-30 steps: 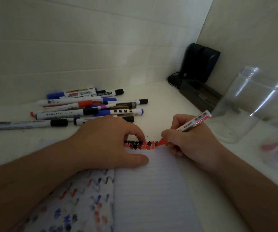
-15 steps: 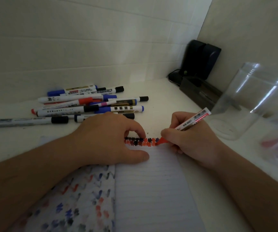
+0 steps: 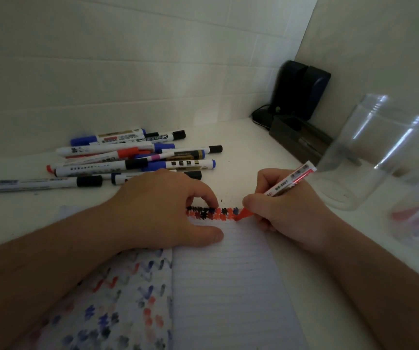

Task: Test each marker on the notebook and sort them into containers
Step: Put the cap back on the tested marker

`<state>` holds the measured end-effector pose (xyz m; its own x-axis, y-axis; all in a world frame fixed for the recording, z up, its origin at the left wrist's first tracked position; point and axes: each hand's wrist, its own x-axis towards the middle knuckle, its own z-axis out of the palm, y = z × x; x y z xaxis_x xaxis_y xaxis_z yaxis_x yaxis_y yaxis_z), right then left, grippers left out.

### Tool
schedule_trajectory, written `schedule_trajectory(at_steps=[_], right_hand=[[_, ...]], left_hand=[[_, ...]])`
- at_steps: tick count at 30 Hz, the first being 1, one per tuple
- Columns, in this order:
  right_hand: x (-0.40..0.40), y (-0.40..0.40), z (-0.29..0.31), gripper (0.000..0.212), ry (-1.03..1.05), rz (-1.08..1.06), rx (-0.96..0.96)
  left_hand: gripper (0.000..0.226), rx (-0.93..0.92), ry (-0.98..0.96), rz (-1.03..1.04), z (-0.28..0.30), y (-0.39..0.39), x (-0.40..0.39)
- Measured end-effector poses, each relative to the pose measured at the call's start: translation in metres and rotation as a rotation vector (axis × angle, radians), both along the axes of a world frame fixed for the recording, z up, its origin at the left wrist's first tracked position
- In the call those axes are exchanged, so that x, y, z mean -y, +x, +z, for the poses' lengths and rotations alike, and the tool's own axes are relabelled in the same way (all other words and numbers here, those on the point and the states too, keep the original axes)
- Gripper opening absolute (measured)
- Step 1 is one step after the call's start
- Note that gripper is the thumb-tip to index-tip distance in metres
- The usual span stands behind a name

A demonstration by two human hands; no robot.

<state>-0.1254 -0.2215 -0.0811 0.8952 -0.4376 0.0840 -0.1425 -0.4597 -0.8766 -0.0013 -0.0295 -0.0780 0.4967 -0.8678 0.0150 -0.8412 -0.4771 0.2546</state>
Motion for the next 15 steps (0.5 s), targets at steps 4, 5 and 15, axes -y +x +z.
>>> schedule_trajectory(at_steps=[4, 5, 15], right_hand=[[0.001, 0.001, -0.002, 0.03, 0.065, -0.033, 0.035], [0.001, 0.001, -0.003, 0.031, 0.051, -0.035, 0.037], [0.012, 0.001, 0.0, 0.032, 0.4, 0.012, 0.171]], left_hand=[[0.06, 0.008, -0.014, -0.002, 0.0, 0.0, 0.0], [0.059, 0.007, -0.016, -0.001, 0.0, -0.001, -0.001], [0.051, -0.089, -0.171, -0.018, -0.007, 0.001, -0.004]])
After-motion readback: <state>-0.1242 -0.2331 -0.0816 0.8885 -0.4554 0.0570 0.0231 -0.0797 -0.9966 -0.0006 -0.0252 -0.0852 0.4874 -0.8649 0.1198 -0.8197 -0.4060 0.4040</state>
